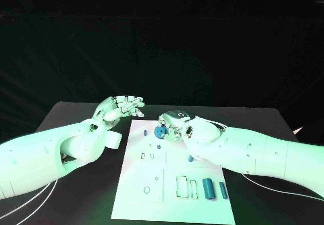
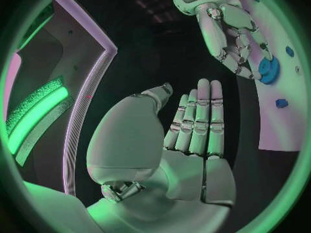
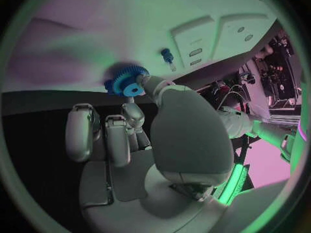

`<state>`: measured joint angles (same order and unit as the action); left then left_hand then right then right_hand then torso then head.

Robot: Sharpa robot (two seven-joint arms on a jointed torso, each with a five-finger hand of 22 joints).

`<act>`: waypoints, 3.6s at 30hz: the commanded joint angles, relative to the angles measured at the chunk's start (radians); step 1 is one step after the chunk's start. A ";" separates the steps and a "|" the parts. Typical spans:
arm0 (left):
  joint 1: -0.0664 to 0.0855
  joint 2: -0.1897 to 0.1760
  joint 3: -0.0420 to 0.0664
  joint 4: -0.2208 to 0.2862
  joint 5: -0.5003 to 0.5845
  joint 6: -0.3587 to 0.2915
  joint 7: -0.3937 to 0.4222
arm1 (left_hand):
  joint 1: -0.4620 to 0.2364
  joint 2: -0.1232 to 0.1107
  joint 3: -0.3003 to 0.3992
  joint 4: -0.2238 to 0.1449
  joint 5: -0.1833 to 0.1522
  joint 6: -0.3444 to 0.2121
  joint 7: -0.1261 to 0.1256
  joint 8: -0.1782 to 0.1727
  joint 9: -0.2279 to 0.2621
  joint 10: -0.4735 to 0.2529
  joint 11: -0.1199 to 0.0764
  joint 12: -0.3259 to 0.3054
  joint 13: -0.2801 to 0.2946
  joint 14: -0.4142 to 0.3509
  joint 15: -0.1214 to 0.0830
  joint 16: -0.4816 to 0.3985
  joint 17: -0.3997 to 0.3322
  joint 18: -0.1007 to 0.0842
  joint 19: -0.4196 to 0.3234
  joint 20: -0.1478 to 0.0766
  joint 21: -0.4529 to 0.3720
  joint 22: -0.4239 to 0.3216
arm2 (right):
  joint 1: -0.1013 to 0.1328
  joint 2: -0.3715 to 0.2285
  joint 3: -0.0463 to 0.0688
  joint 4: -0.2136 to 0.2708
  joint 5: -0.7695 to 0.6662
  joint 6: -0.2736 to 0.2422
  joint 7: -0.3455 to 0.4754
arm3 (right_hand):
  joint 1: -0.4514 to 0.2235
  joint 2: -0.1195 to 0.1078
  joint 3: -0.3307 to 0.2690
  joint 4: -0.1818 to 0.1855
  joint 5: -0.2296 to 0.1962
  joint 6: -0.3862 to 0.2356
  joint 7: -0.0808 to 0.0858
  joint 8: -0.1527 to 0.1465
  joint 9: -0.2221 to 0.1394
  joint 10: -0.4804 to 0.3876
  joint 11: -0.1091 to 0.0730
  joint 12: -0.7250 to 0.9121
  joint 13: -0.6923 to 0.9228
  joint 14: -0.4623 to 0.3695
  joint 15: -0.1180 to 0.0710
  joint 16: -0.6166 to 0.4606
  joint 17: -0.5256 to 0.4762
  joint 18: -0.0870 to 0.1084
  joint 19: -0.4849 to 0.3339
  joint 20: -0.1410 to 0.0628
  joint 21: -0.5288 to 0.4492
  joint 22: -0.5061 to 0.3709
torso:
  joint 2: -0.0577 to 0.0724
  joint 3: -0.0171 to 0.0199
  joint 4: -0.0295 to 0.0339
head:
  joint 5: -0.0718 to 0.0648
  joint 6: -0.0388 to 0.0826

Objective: Assemble the parts on the task board

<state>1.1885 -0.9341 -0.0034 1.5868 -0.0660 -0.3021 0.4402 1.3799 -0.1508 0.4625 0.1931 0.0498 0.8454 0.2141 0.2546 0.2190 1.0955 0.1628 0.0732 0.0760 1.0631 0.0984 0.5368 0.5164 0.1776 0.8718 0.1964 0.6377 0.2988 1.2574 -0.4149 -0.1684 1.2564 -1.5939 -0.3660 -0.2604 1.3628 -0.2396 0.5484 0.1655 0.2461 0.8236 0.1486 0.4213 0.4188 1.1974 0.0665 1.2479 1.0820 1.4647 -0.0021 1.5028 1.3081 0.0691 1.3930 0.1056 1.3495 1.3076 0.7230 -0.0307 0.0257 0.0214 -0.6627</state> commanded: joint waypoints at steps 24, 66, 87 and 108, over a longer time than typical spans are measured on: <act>0.001 0.003 0.001 -0.001 0.003 0.009 -0.002 | -0.002 0.009 0.005 0.000 0.003 -0.007 0.024 -0.006 0.001 -0.004 0.003 -0.001 0.001 -0.007 -0.002 -0.004 0.001 0.003 -0.005 0.000 0.007 0.001 | -0.003 0.008 -0.001 -0.006 0.010 0.068 0.007 | -0.082 -0.018 -0.008 -0.034 -0.080 -0.096 0.028 -0.102 -0.044 -0.034 0.024 -0.029 -0.028 0.066 0.017 -0.011 0.093 0.002 -0.013 0.014 -0.027 0.013 | -0.001 -0.0014 -0.0012 | 0.001 -0.003; 0.001 -0.002 0.000 -0.007 0.005 0.014 -0.018 | -0.005 0.010 0.005 0.001 0.003 -0.010 0.025 -0.008 0.003 -0.007 0.004 -0.002 0.002 -0.010 0.000 -0.005 0.006 0.003 -0.008 0.001 0.009 0.002 | 0.001 -0.113 -0.004 0.081 0.215 -0.200 0.174 | -0.117 0.018 -0.012 -0.040 -0.018 -0.098 0.036 -0.169 -0.065 -0.049 0.031 -0.040 -0.037 0.059 0.022 -0.024 0.068 0.007 -0.024 0.020 -0.055 0.003 | -0.002 -0.0008 -0.0034 | 0.000 0.008; -0.001 0.001 0.000 -0.010 0.005 0.034 -0.013 | -0.007 0.007 0.003 0.000 0.003 -0.013 0.026 -0.009 0.003 -0.010 0.005 -0.003 0.002 -0.013 0.001 -0.006 0.007 0.003 -0.010 0.002 0.008 0.001 | 0.028 -0.456 0.002 0.249 0.464 -0.108 0.385 | -0.070 0.022 0.018 -0.089 -0.025 -0.069 0.035 -0.186 -0.066 -0.035 0.029 -0.035 -0.026 0.068 0.021 -0.010 0.100 -0.005 0.011 0.018 -0.016 0.048 | -0.009 0.0025 -0.0134 | -0.017 0.013; -0.004 0.016 -0.001 -0.019 0.005 0.042 -0.010 | -0.007 0.006 0.002 -0.001 0.003 -0.014 0.026 -0.010 0.003 -0.012 0.006 -0.003 0.002 -0.014 0.001 -0.007 0.007 0.003 -0.011 0.003 0.008 0.001 | -0.040 -0.491 -0.004 0.104 0.461 0.002 0.405 | -0.077 0.010 0.012 -0.092 -0.035 -0.064 0.034 -0.188 -0.066 -0.027 0.029 -0.029 -0.020 0.069 0.021 -0.008 0.102 -0.006 0.013 0.019 -0.013 0.052 | -0.015 0.0092 -0.0174 | -0.024 0.007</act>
<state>1.1848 -0.9210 -0.0047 1.5664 -0.0644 -0.2814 0.4180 1.3759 -0.1469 0.4625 0.1931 0.0498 0.8384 0.2142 0.2509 0.2206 1.0920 0.1663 0.0732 0.0760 1.0557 0.0986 0.5368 0.5227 0.1777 0.8683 0.1998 0.6419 0.2990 1.2209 -0.9097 -0.1727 1.3664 -1.1228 -0.4163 0.1380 1.2887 -0.2224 0.5619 0.0771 0.2145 0.7528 0.1833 0.2348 0.3514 1.1632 0.0964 1.2150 1.0610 1.4648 0.0126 1.4903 1.3081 0.0692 1.4022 0.1254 1.3331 1.3078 0.7075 -0.0208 0.0084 -0.0042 -0.6542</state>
